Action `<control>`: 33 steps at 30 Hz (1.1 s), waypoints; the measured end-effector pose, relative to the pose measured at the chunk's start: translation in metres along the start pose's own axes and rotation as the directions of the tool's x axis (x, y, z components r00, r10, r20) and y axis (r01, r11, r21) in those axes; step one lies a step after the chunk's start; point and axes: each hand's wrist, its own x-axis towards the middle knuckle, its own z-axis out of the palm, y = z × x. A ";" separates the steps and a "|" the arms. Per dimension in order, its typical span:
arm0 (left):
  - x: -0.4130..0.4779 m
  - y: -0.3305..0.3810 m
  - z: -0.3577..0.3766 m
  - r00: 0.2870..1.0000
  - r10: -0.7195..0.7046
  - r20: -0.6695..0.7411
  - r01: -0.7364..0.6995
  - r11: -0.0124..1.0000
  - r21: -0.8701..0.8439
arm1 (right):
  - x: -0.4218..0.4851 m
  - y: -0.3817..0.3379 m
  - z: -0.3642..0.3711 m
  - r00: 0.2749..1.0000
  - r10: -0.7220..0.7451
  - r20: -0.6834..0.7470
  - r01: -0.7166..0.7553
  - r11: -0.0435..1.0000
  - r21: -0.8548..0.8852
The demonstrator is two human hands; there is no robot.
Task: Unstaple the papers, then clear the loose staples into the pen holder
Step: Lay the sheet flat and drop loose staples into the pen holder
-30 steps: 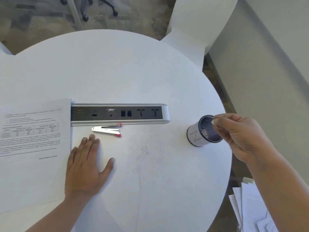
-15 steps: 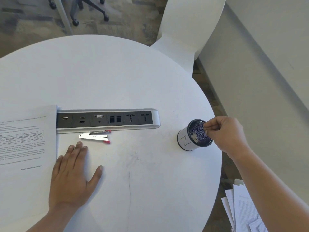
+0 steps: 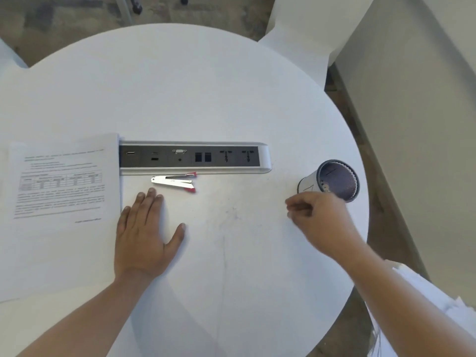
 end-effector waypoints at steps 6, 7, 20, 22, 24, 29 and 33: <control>-0.001 0.001 -0.001 1.000 -0.012 -0.002 0.012 1.000 -0.014 | 0.006 0.010 0.064 0.997 -0.004 0.078 0.026 0.960 -0.279; -0.001 0.001 -0.001 1.000 -0.013 0.001 0.013 1.000 -0.013 | 0.006 0.007 0.069 0.997 -0.011 0.080 0.036 0.946 -0.322; -0.001 -0.001 0.000 1.000 -0.020 -0.006 0.020 1.000 -0.015 | 0.034 -0.027 0.084 0.975 -0.193 0.111 0.212 0.956 -0.203; -0.001 -0.001 0.000 1.000 -0.018 -0.008 0.018 1.000 -0.013 | 0.036 -0.022 0.082 0.967 -0.237 0.090 0.252 0.935 -0.248; -0.002 -0.001 0.001 1.000 -0.018 -0.007 0.018 1.000 -0.008 | 0.036 -0.021 0.087 0.936 -0.323 0.137 0.350 0.893 -0.283; -0.001 -0.001 0.000 1.000 -0.019 -0.008 0.019 1.000 -0.012 | 0.034 -0.022 0.105 0.755 -0.595 0.275 0.655 0.675 -0.338; -0.001 -0.001 0.000 1.000 -0.015 -0.017 0.014 1.000 -0.012 | 0.037 -0.010 0.100 0.726 -0.626 0.285 0.682 0.603 -0.413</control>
